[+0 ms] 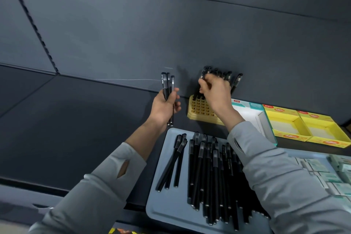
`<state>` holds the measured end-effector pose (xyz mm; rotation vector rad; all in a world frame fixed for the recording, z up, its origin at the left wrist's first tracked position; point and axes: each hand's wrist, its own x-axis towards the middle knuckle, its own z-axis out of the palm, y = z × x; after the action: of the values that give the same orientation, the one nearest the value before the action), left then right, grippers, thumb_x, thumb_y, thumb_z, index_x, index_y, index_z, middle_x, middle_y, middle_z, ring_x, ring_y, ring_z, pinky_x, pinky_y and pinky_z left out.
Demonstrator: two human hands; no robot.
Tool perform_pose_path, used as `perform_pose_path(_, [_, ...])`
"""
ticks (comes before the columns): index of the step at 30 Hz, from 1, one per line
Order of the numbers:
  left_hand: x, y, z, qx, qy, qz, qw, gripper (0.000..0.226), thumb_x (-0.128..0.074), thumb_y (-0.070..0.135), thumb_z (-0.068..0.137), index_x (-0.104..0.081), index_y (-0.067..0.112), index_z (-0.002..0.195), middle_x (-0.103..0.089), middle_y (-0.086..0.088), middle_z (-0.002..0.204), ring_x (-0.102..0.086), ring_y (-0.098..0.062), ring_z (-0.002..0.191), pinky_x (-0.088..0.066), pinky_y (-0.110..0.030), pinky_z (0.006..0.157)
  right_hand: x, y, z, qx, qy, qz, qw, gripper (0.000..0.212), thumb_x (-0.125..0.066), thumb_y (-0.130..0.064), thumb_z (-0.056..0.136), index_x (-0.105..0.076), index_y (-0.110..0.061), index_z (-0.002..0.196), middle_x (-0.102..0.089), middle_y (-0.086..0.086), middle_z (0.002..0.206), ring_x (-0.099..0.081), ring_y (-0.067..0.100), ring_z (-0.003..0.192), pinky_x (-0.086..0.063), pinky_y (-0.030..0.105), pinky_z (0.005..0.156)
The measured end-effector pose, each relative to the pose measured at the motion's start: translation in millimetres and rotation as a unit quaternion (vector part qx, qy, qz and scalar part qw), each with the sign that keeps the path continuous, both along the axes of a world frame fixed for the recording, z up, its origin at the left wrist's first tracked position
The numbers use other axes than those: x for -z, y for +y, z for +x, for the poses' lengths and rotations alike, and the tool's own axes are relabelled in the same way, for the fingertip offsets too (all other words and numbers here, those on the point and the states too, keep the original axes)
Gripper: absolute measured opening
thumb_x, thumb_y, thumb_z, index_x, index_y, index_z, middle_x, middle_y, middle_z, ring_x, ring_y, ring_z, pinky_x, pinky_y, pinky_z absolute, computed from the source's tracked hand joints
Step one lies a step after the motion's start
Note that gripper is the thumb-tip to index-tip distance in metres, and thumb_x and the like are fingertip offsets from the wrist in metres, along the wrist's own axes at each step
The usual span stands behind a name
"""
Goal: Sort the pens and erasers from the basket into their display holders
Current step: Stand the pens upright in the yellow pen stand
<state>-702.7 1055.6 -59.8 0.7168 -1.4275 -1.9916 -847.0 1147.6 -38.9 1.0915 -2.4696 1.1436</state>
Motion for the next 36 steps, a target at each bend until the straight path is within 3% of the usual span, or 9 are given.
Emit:
perform_pose_path(4, [1,4,3,0.037,0.027,-0.006,0.999,0.018,-0.051,0.015,0.1,-0.066,0.014,0.111,-0.069,-0.001,0.088,-0.067,-0.011,0.081,-0.057,-0.028,0.083,0,-1,0,0.008,0.006,-0.008,1.0,0.026,-0.056,-0.028,0.097,-0.057,-0.015,0.075,-0.07,0.0,0.07,-0.071,0.017,0.069,-0.056,0.039,0.079])
perform_pose_path(6, [-1,7,2,0.052,0.039,-0.004,0.998,0.019,-0.051,0.014,0.1,-0.063,0.013,0.115,-0.072,-0.004,0.093,-0.069,-0.013,0.083,-0.058,-0.028,0.082,-2,1,1,-0.005,0.0,-0.018,1.0,0.024,-0.058,-0.027,0.096,-0.059,-0.017,0.075,-0.07,0.0,0.071,-0.07,0.013,0.069,-0.057,0.04,0.078])
perform_pose_path(10, [-6,13,-4,0.063,0.053,-0.005,0.997,0.008,-0.049,0.015,0.101,-0.049,0.012,0.109,-0.072,-0.007,0.097,-0.07,-0.014,0.079,-0.058,-0.028,0.077,-4,10,8,0.006,-0.012,-0.1,0.995,0.025,-0.058,-0.046,0.093,-0.065,-0.025,0.104,-0.073,-0.005,0.086,-0.07,0.013,0.075,-0.059,0.043,0.076])
perform_pose_path(13, [-7,16,-9,0.077,0.064,-0.003,0.995,0.004,-0.047,0.013,0.102,-0.045,0.014,0.105,-0.072,-0.005,0.093,-0.069,-0.013,0.074,-0.059,-0.029,0.076,-15,14,15,-0.015,-0.044,-0.154,0.987,0.026,-0.058,-0.052,0.09,-0.068,-0.027,0.096,-0.07,-0.009,0.079,-0.068,0.011,0.073,-0.058,0.044,0.072])
perform_pose_path(19, [-7,25,-17,0.082,0.052,-0.021,0.995,0.007,-0.05,0.012,0.1,-0.056,0.015,0.102,-0.074,-0.006,0.092,-0.071,-0.015,0.079,-0.058,-0.03,0.077,-26,9,20,-0.104,-0.121,-0.085,0.984,0.003,-0.072,-0.028,0.086,-0.073,-0.025,0.086,-0.07,-0.011,0.078,-0.066,0.006,0.074,-0.056,0.03,0.074])
perform_pose_path(23, [-4,19,-14,0.066,0.027,-0.011,0.997,0.017,-0.047,0.019,0.102,-0.06,0.011,0.108,-0.071,-0.006,0.102,-0.07,-0.017,0.095,-0.056,-0.029,0.086,-32,16,6,-0.077,-0.164,-0.144,0.973,0.012,-0.067,-0.015,0.091,-0.07,-0.026,0.086,-0.07,-0.005,0.079,-0.065,0.011,0.07,-0.053,0.027,0.063])
perform_pose_path(27, [-3,11,-6,0.022,-0.008,-0.027,0.999,0.021,-0.043,0.024,0.103,-0.062,0.015,0.107,-0.058,0.003,0.076,-0.046,-0.006,0.054,-0.045,-0.019,0.054,-32,27,-12,0.013,-0.092,-0.206,0.974,0.005,-0.066,-0.027,0.089,-0.07,-0.029,0.088,-0.07,-0.01,0.078,-0.065,0.012,0.071,-0.059,0.039,0.072])
perform_pose_path(29, [-1,10,-4,0.016,-0.022,-0.039,0.999,0.023,-0.041,0.028,0.104,-0.06,0.017,0.11,-0.05,0.005,0.073,-0.034,-0.004,0.047,-0.034,-0.018,0.046,-29,28,-15,0.029,-0.058,-0.199,0.978,0.01,-0.063,-0.036,0.087,-0.07,-0.03,0.09,-0.07,-0.013,0.079,-0.066,0.013,0.072,-0.057,0.044,0.078])
perform_pose_path(36, [-4,9,-4,0.023,-0.032,-0.05,0.998,0.011,-0.037,0.024,0.105,-0.042,0.015,0.104,-0.061,-0.001,0.082,-0.032,-0.006,0.045,-0.031,-0.02,0.046,-19,18,-12,0.009,-0.036,-0.181,0.983,0.013,-0.062,-0.038,0.087,-0.069,-0.029,0.093,-0.071,-0.012,0.081,-0.069,0.014,0.074,-0.056,0.046,0.08])
